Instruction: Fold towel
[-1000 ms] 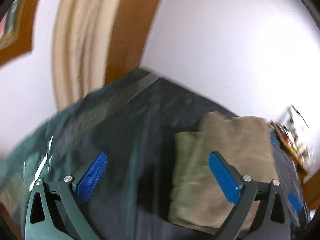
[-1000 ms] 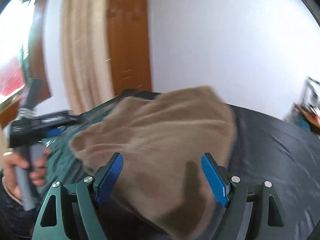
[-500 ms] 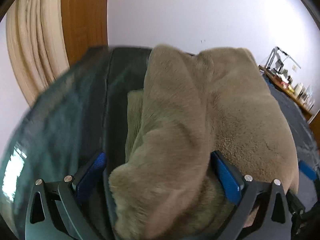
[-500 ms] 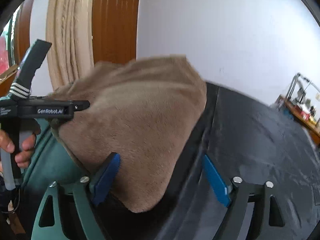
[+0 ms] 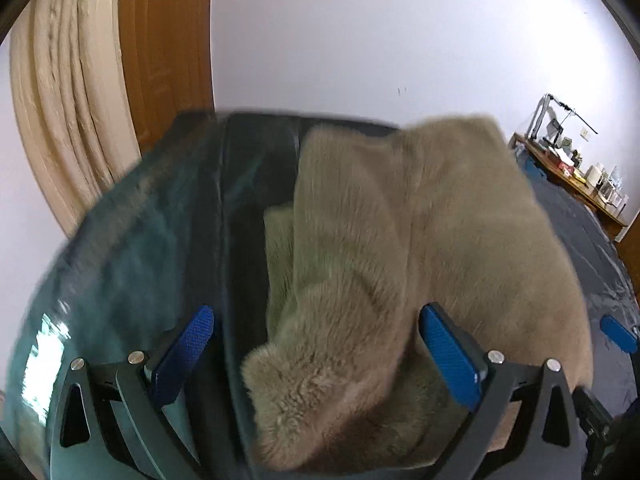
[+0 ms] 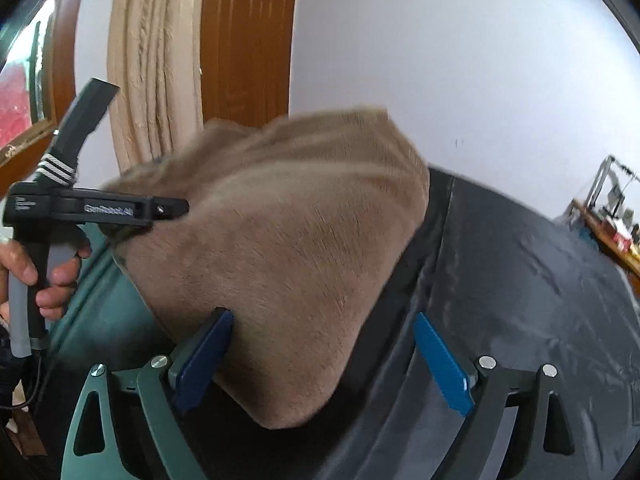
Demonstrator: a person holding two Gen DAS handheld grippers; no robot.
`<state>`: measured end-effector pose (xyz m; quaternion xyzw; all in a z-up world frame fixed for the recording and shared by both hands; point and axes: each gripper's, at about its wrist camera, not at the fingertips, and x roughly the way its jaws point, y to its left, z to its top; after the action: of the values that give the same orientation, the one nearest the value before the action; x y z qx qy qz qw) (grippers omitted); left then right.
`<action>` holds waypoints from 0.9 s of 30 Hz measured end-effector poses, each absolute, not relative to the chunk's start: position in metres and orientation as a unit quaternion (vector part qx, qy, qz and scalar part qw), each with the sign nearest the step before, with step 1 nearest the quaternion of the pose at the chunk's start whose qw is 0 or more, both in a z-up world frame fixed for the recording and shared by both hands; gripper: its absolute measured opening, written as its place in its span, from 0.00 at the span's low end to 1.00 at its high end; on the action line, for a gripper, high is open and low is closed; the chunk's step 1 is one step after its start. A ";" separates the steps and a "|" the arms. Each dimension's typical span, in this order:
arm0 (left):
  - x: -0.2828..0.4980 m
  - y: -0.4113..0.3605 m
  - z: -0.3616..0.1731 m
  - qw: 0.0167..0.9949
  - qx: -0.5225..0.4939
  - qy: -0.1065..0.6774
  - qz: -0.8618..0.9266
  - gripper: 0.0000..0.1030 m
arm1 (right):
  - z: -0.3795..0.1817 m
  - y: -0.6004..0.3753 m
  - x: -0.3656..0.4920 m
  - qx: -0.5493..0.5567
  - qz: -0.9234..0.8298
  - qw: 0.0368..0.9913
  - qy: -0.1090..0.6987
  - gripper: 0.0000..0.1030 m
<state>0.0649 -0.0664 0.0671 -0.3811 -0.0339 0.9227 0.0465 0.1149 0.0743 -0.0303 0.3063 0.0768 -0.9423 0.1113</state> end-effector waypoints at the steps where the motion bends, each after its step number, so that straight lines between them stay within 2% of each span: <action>1: 0.065 -0.066 0.077 0.057 -0.373 -0.038 0.925 1.00 | -0.024 0.074 0.118 0.291 -0.946 0.121 0.069 0.90; 6: 0.043 -0.055 0.114 0.147 -0.366 -0.067 0.917 1.00 | -0.007 0.066 0.124 0.242 -0.954 0.176 0.037 0.91; 10: -0.002 -0.046 0.104 0.187 -0.416 -0.081 0.886 1.00 | -0.017 0.057 0.113 0.253 -0.945 0.206 0.028 0.91; 18: -0.062 -0.058 0.037 0.119 -0.539 -0.130 0.824 1.00 | -0.040 0.047 0.105 0.270 -0.940 0.200 0.058 0.91; 21: -0.067 -0.069 0.024 0.129 -0.543 -0.162 0.813 1.00 | -0.044 0.045 0.104 0.276 -0.937 0.201 0.070 0.91; 27: -0.065 -0.065 0.020 0.130 -0.535 -0.147 0.822 1.00 | -0.043 0.048 0.105 0.279 -0.936 0.202 0.073 0.91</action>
<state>-0.0647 -0.0652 0.0200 -0.5352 -0.1467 0.8216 0.1304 0.1053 0.0479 -0.0433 0.2787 0.0727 -0.9362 0.2016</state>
